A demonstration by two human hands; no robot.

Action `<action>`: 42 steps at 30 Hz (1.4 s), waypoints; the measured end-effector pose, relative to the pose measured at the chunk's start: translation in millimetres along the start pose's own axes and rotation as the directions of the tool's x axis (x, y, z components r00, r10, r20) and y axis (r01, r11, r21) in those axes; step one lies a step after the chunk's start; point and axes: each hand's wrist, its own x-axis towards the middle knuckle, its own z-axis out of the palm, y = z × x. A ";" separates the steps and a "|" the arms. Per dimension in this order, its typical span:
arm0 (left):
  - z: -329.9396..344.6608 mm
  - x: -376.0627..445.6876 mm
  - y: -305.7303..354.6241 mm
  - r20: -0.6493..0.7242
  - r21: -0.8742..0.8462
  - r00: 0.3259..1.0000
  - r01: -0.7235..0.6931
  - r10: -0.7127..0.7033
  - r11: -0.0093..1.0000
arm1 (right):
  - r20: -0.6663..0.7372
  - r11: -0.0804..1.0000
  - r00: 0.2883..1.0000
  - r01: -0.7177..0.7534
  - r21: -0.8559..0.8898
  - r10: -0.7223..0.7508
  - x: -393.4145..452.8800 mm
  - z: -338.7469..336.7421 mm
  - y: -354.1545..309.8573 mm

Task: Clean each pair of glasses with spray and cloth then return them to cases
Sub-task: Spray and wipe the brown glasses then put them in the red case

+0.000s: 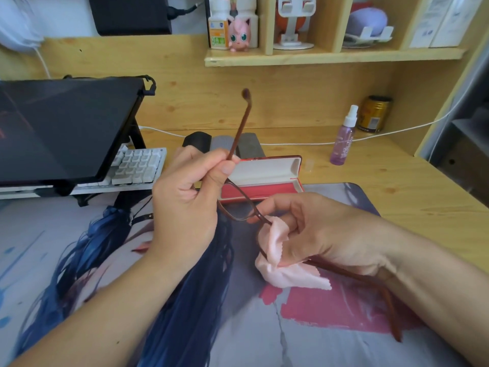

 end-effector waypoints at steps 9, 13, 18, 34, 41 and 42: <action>10.7 -6.5 -5.3 0.043 -0.063 0.989 0.141 -0.139 0.988 | -0.131 0.994 0.989 0.077 0.076 -0.066 -0.8 5.6 -0.7; 4.3 -2.6 -8.6 0.025 -0.095 0.988 0.155 -0.153 0.983 | -0.185 0.986 0.978 0.116 0.118 -0.093 5.0 1.5 2.0; 2.2 1.2 -8.0 0.016 -0.100 0.991 0.135 -0.134 0.986 | -0.144 0.987 0.986 0.103 0.127 -0.084 9.9 -2.0 5.0; 4.7 -0.8 -9.4 0.022 -0.104 0.984 0.179 -0.178 0.978 | -0.065 0.995 0.998 0.004 0.102 0.002 2.9 8.7 2.9; 8.9 -2.9 -11.5 0.079 -0.135 0.976 0.213 -0.204 0.968 | -0.135 0.993 0.987 0.101 0.070 -0.090 1.7 5.3 -2.1; 7.4 -2.5 -12.7 0.079 -0.145 0.975 0.216 -0.207 0.966 | -0.122 0.991 0.986 0.121 0.056 -0.114 2.3 4.8 -2.5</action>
